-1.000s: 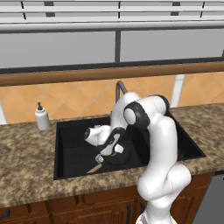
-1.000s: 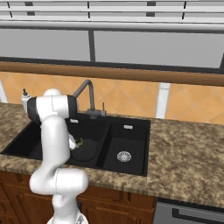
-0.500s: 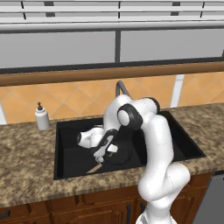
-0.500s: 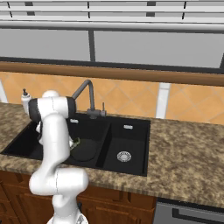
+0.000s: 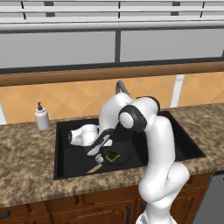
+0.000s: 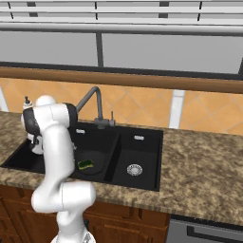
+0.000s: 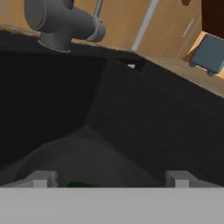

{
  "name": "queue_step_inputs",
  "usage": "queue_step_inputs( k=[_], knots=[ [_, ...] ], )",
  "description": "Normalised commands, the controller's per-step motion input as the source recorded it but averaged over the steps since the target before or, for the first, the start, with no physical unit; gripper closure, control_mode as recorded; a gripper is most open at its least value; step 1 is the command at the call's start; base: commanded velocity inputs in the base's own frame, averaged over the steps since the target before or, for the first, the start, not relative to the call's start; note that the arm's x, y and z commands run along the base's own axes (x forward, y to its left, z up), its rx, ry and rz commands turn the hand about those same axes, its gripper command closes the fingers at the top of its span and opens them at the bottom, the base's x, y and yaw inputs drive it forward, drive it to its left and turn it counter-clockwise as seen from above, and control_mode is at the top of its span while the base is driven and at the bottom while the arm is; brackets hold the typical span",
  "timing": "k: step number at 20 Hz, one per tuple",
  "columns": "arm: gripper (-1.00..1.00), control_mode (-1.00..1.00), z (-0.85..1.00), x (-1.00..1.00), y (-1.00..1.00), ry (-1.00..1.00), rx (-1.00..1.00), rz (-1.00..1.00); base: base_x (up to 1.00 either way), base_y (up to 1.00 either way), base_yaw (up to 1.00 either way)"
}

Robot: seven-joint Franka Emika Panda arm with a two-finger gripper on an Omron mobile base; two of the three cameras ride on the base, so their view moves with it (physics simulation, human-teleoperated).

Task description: Pick the pan and sponge and place them into the sink. Then turn on the water.

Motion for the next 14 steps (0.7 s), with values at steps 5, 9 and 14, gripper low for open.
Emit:
queue_step_inputs(
  k=[5, 9, 14],
  knots=[
    [-1.0, -1.0, 0.4, -1.0, 0.37, -0.69, 0.0, 0.0, 0.0, 0.0, 0.0],
    [-1.0, -1.0, 0.49, -1.0, 0.14, -0.59, 0.03, -0.02, 0.0, 0.0, 0.0],
    [-1.0, -1.0, 0.78, -1.0, 0.0, -0.3, 0.15, -0.01, 0.0, 0.0, 0.0]
  ],
)
